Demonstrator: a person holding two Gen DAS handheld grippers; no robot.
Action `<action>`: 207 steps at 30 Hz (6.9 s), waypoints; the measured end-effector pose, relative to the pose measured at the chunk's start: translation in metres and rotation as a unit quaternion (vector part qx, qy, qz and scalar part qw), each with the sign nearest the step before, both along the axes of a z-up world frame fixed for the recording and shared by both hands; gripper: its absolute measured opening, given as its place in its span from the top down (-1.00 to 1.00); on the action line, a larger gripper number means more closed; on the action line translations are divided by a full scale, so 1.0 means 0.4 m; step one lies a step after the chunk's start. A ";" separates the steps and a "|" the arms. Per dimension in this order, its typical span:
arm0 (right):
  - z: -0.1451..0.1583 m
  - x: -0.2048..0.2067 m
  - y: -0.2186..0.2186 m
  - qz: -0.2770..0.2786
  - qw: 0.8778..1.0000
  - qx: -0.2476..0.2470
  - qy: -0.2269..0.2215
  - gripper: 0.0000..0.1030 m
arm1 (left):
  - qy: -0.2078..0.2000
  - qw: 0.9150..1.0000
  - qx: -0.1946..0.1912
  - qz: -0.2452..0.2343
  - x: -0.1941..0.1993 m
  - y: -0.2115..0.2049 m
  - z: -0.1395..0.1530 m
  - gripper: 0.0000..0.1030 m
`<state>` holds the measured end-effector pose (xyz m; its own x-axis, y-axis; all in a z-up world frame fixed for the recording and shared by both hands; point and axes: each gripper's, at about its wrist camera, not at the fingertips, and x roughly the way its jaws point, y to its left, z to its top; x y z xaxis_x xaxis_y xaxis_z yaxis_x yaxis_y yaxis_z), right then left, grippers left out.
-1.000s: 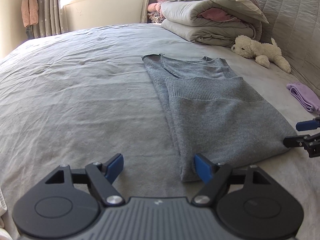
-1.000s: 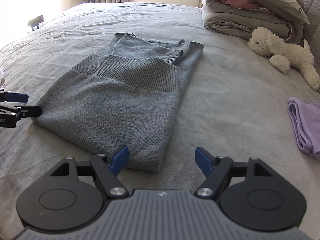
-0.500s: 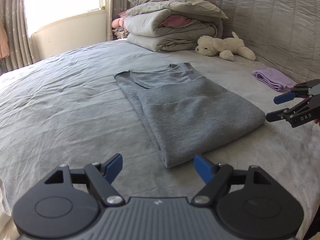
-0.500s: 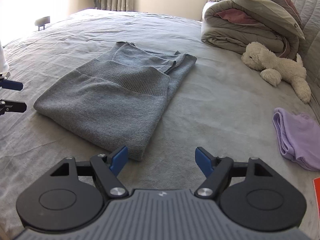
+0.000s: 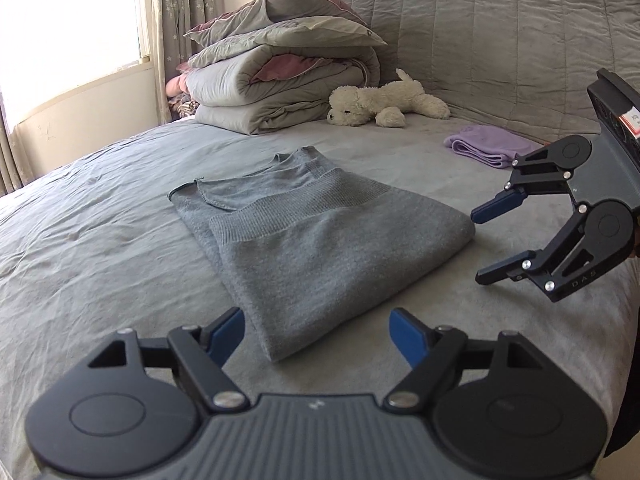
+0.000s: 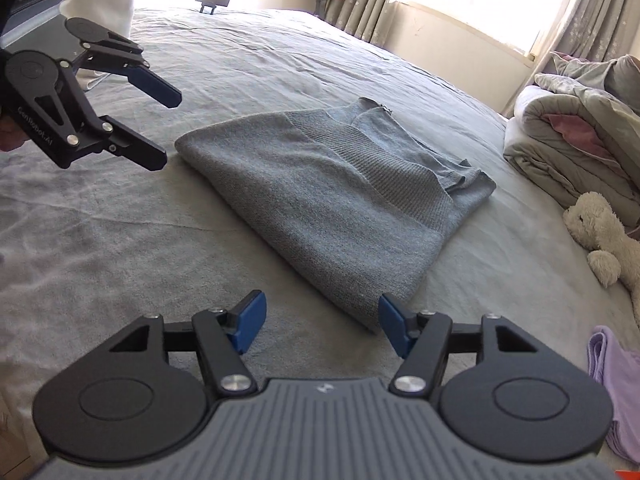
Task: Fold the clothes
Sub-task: 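Move the right gripper to the sweater's side edge while the left gripper approaches, then pinch the sweater edge with the right gripper while the left gripper pinches beside it, then lift the pinched edge with both grippers and fold it over the sweater, then lay the folded edge down and open both grippers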
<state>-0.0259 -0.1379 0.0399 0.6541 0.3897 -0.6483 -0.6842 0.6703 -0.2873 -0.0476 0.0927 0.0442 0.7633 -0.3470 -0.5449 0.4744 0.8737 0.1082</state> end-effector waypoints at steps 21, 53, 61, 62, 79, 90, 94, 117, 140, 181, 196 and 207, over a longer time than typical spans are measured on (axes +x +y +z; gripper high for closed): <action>0.002 0.049 0.013 0.002 0.995 -0.039 -0.090 0.70 | 0.015 0.995 0.088 -0.043 0.093 -0.026 -0.046 -0.56; 0.073 0.130 -0.025 -0.030 0.997 0.064 -0.024 0.74 | -0.028 0.985 0.154 -0.067 0.114 -0.058 -0.034 0.74; 0.045 0.080 -0.023 0.015 0.999 0.012 -0.033 -0.34 | -0.007 0.991 0.124 -0.056 0.138 -0.048 -0.022 0.74; 0.041 0.073 -0.024 0.024 0.999 0.002 -0.033 -0.37 | -0.006 0.991 0.122 -0.055 0.140 -0.047 -0.022 0.74; 0.033 0.069 -0.010 0.043 0.992 -0.042 -0.112 0.74 | -0.007 0.993 0.107 -0.052 0.149 -0.042 -0.001 0.76; 0.121 0.068 -0.053 0.006 0.991 0.034 -0.131 0.81 | -0.046 0.995 0.074 -0.040 0.121 -0.030 0.082 0.80; 0.095 0.044 -0.060 0.021 0.993 0.005 -0.112 0.82 | -0.038 0.993 0.096 -0.050 0.088 -0.049 0.063 0.81; 0.146 -0.258 -0.093 0.068 0.995 0.027 -0.075 0.81 | 0.000 0.995 0.096 -0.032 -0.252 -0.076 0.059 0.80; 0.165 0.268 -0.041 -0.072 0.991 0.109 0.040 0.81 | 0.053 0.996 0.041 0.063 0.287 -0.036 0.103 0.79; 0.072 0.389 -0.141 -0.245 0.905 0.315 0.144 -0.07 | 0.138 0.951 -0.154 0.230 0.354 0.112 0.065 0.25; 0.020 0.366 -0.081 -0.235 0.926 0.246 0.167 0.60 | 0.154 0.951 -0.133 0.231 0.307 0.046 -0.005 0.25; 0.002 0.377 -0.044 -0.237 0.942 0.193 0.135 0.71 | 0.151 0.950 -0.128 0.243 0.303 0.047 -0.017 0.17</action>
<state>0.1247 -0.1556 0.0408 0.6460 0.3365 -0.6852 -0.2948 0.9379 0.1827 0.0736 0.1115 0.0372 0.6896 -0.1441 -0.7097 -0.0166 0.9766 -0.2144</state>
